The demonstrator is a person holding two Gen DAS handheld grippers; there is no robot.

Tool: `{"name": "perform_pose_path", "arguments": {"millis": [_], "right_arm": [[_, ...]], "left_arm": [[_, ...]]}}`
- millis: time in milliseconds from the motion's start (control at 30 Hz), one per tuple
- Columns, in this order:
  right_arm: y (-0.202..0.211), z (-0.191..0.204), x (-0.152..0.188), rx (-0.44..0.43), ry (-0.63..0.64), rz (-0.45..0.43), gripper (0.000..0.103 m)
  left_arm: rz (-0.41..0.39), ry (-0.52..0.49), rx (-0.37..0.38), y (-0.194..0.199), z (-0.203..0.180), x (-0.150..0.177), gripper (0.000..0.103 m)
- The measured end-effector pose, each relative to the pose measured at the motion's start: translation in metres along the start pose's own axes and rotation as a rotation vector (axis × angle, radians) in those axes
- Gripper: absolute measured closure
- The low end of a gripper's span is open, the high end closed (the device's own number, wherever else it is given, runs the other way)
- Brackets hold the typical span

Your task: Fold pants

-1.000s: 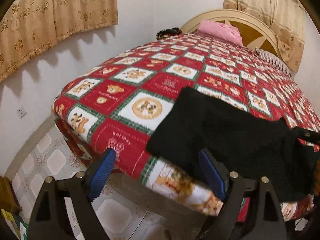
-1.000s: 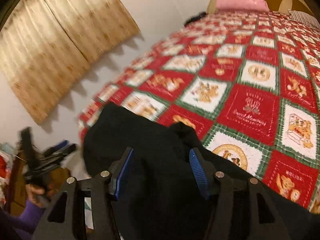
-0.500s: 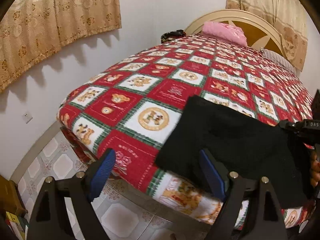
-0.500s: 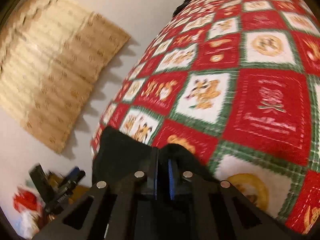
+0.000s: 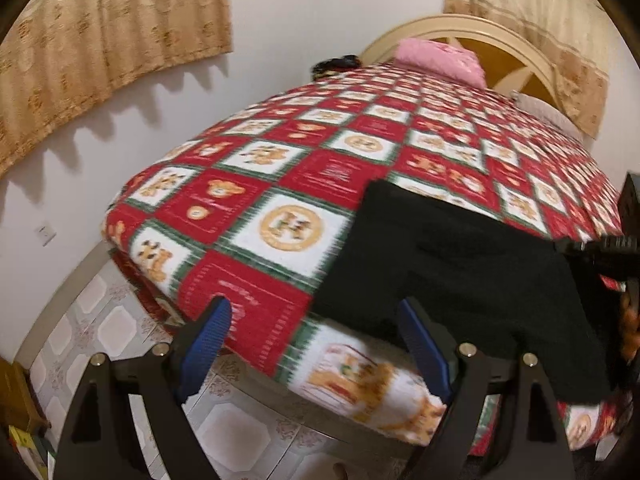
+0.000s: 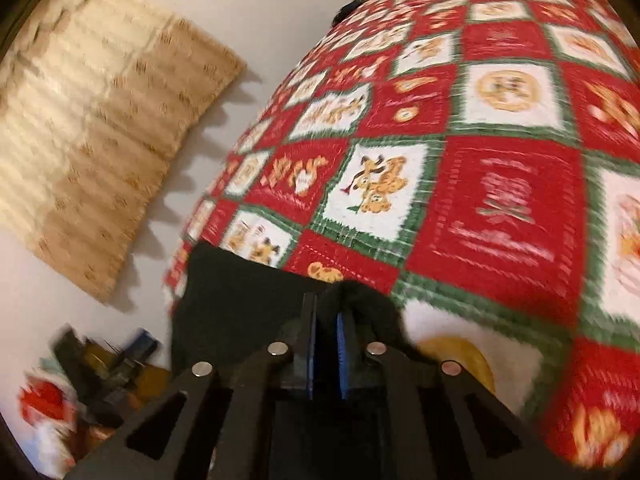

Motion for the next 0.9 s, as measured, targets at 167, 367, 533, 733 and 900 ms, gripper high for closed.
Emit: {"name": "perform_pose_path", "arguments": {"millis": [167, 367, 533, 733, 900], "right_arm": [[0.058, 0.019, 0.025, 0.239, 0.09, -0.227, 0.088], [0.011, 0.099, 0.064, 0.155, 0.427, -0.073, 0.088], [-0.08, 0.122, 0.081, 0.189, 0.531, 0.071, 0.088], [-0.085, 0.119, 0.06, 0.129, 0.442, 0.044, 0.088], [-0.04, 0.128, 0.075, 0.007, 0.392, -0.027, 0.088]], "left_arm": [[0.03, -0.045, 0.016, -0.015, -0.014, 0.003, 0.015], [0.042, -0.003, 0.018, -0.043, -0.013, -0.016, 0.016], [-0.018, -0.085, -0.053, -0.058, -0.016, -0.039, 0.011], [-0.048, -0.26, -0.144, -0.046, -0.023, -0.06, 0.005], [-0.137, -0.245, -0.076, 0.005, -0.025, -0.061, 0.005]]}}
Point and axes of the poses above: each gripper's, at about its wrist camera, not at the fingertips, and y roughly against the way its jaws point, z to its left, x to its underside, the point moved 2 cm from there along -y, roughly the way its jaws point, and after that the axes turned 10 degrees about z, right-handed, at the moved point
